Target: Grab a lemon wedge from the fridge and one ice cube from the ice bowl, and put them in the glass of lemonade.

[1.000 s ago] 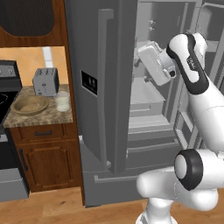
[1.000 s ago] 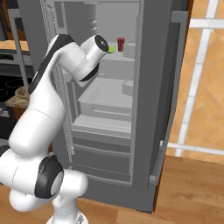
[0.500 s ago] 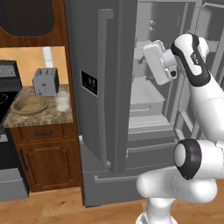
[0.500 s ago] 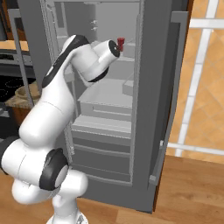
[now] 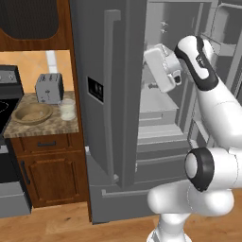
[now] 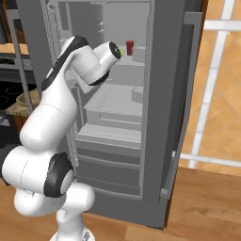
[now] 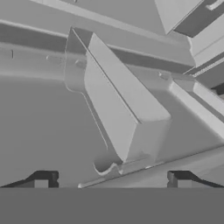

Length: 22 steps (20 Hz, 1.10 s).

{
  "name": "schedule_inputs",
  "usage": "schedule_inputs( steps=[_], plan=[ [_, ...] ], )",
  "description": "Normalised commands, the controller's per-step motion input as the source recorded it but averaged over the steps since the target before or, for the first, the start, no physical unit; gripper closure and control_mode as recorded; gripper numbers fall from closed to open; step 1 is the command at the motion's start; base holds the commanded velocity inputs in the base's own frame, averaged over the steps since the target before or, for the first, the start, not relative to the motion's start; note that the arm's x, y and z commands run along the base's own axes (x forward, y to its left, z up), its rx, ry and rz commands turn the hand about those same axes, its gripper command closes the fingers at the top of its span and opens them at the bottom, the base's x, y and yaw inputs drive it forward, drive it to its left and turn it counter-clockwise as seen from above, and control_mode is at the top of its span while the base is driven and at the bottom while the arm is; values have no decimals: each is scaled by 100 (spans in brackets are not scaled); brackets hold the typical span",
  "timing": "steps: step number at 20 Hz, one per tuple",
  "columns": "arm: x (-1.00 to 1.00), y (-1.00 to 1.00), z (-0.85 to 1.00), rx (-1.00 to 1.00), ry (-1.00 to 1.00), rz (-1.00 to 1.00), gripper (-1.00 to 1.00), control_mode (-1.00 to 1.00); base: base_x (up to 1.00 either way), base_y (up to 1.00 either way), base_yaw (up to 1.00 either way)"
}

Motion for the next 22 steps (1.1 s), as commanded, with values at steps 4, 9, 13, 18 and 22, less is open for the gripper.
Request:
schedule_inputs(
  steps=[4,9,13,18,22],
  plan=[
    [-41,81,0,0,4,7,-100,-100,0,0,0],
    [-51,85,0,0,3,7,-100,-100,0,0,0],
    [-49,82,0,0,0,5,-100,-100,0,0,0],
    [-25,81,3,0,-2,3,-100,-100,0,0,0],
    [8,77,0,0,-3,0,-100,-100,0,0,0]
  ],
)
